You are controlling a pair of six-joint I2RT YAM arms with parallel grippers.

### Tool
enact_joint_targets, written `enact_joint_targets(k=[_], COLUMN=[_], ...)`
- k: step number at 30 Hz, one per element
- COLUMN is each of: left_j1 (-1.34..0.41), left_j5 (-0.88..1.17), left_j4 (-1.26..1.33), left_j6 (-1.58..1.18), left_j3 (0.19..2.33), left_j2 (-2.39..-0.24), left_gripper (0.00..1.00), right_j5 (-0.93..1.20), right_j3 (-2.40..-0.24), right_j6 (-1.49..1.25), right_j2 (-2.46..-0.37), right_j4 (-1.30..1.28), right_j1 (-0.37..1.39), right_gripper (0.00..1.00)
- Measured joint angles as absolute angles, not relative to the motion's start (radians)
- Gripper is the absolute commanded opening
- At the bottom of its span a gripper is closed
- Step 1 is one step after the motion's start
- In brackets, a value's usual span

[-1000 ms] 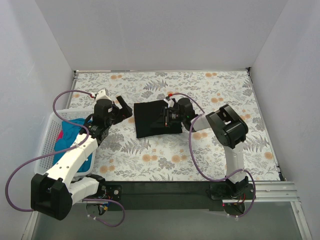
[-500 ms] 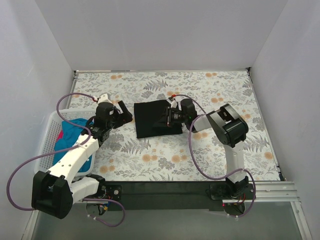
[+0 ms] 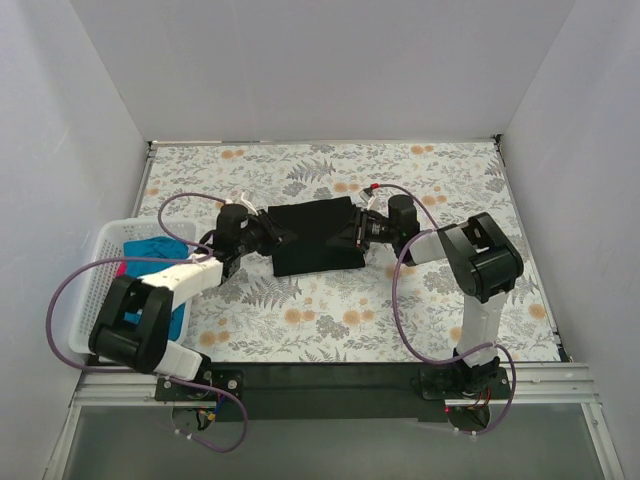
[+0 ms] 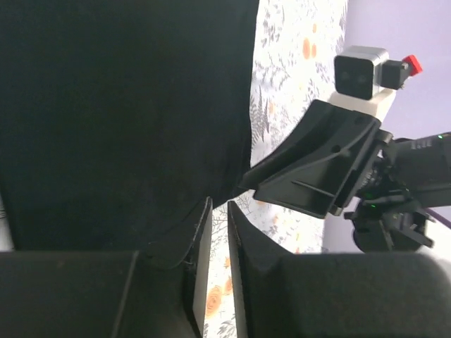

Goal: Fold and stack the t-shirts
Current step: Fold the tshirt

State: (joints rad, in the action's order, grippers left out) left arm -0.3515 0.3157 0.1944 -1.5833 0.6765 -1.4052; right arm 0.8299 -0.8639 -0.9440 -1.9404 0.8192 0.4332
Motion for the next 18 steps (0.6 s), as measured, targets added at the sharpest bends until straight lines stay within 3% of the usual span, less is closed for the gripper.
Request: enact_joint_targets(k=[10,18], left_j1=[-0.308,-0.26], left_j5=[0.466,0.43], left_j4=[0.624,0.512], left_j6=[-1.851,-1.835], left_j3=[0.405,0.432], left_j2=[-1.695,-1.556], left_gripper=[0.03,0.06], right_j5=[0.889,0.867], right_j3=[-0.723,-0.723], right_j6=[-1.157,-1.052], right_j2=[-2.176,-2.079], right_j4=[1.235,1.075], right_j1=[0.36,0.339], right_gripper=[0.26,0.26])
